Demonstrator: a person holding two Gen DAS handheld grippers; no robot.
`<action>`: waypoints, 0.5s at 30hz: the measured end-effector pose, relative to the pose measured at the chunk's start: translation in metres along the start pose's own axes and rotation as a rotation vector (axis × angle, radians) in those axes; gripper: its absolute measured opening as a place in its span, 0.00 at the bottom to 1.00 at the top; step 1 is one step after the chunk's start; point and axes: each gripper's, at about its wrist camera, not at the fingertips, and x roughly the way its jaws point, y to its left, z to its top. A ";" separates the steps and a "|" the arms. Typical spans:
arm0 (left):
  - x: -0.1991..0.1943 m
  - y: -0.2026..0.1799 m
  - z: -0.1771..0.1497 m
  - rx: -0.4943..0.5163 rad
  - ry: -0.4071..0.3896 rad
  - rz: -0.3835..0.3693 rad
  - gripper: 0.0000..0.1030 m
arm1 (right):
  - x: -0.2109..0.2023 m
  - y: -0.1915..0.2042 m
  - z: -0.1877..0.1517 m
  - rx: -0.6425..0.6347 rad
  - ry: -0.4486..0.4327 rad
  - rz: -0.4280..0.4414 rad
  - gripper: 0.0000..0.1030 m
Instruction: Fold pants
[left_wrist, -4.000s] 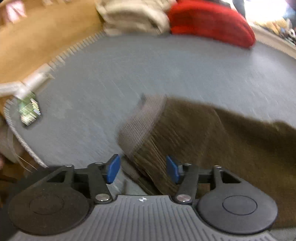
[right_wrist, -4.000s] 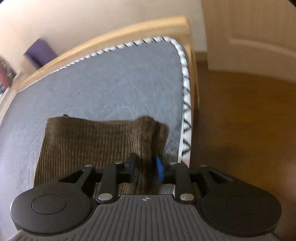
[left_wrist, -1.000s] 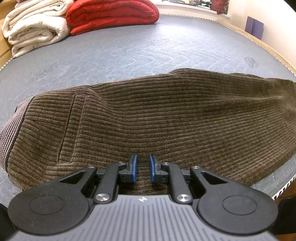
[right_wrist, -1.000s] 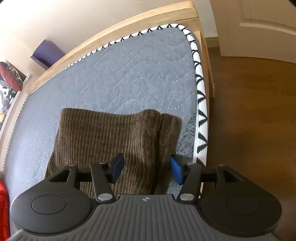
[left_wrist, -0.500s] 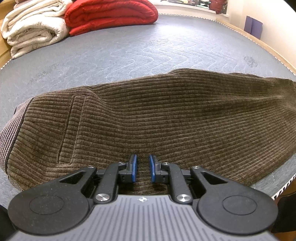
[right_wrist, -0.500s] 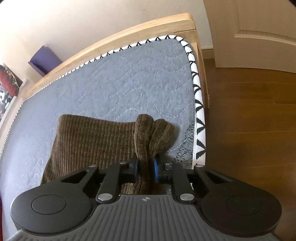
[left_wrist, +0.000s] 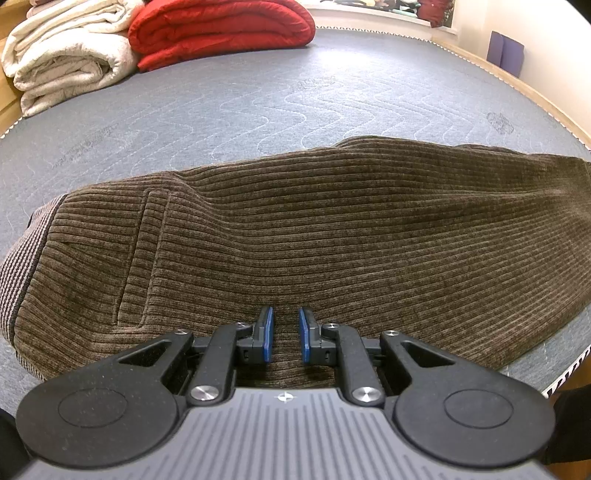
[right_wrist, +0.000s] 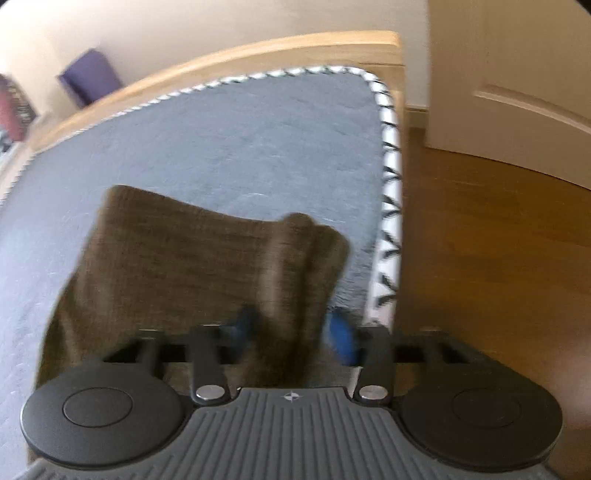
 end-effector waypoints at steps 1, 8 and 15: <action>0.000 0.000 0.000 0.002 -0.001 0.001 0.16 | -0.001 0.004 0.001 -0.023 -0.009 0.000 0.28; 0.000 0.000 -0.001 0.002 0.001 -0.001 0.16 | -0.012 0.005 0.003 -0.036 -0.039 0.045 0.17; 0.001 0.006 0.003 -0.032 0.014 -0.018 0.17 | -0.066 0.031 -0.001 -0.118 -0.210 0.125 0.14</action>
